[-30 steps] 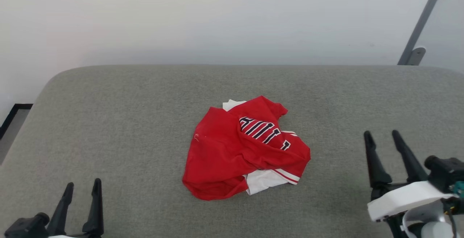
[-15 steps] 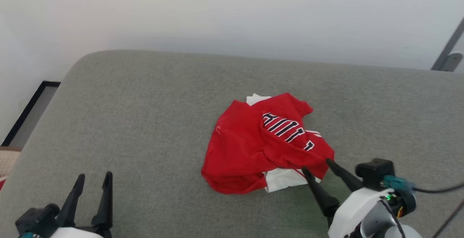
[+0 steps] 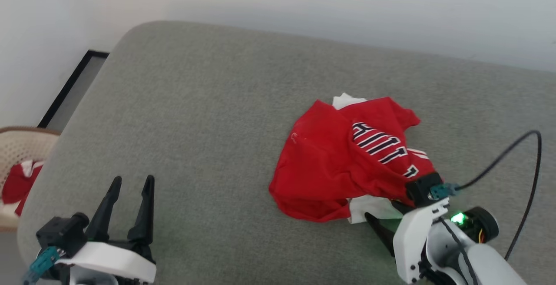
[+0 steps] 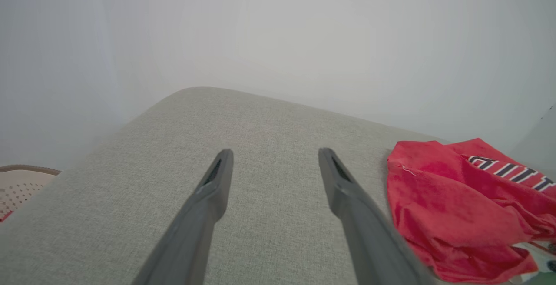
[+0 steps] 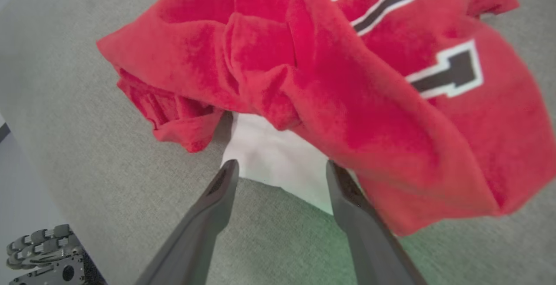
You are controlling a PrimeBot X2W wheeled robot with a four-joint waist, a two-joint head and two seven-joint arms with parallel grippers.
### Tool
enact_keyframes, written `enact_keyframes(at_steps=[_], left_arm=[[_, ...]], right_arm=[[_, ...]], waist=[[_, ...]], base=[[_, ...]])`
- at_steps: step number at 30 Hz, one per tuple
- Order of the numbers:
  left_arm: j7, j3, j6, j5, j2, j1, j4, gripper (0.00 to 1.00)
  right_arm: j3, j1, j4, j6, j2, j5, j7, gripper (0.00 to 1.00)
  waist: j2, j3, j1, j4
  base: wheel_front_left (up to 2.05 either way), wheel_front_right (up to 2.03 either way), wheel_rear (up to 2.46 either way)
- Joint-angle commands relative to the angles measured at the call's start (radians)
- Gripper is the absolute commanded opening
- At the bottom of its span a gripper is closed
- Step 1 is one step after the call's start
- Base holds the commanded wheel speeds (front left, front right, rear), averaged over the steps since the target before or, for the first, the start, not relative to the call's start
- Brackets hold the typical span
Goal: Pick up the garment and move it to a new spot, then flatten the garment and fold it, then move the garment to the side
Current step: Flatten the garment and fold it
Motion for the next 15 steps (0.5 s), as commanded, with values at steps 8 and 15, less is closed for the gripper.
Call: enact_keyframes(at_steps=[8, 15], left_arm=[[-0.005, -0.016, -0.003, -0.017, -0.011, -0.045, 0.005, 1.00], [-0.005, -0.012, -0.003, -0.027, -0.015, -0.048, 0.005, 1.00]], right_arm=[[0.037, -0.100, 0.118, 0.000, 0.007, -0.076, 0.098, 1.00], [0.098, -0.152, 0.212, 0.000, 0.004, -0.109, 0.161, 0.00]], waist=[[-0.0001, 0.057, 0.0000, 0.055], [-0.0001, 0.062, 0.0000, 0.053]], base=[[0.00, 0.00, 0.00], [0.00, 0.00, 0.00]])
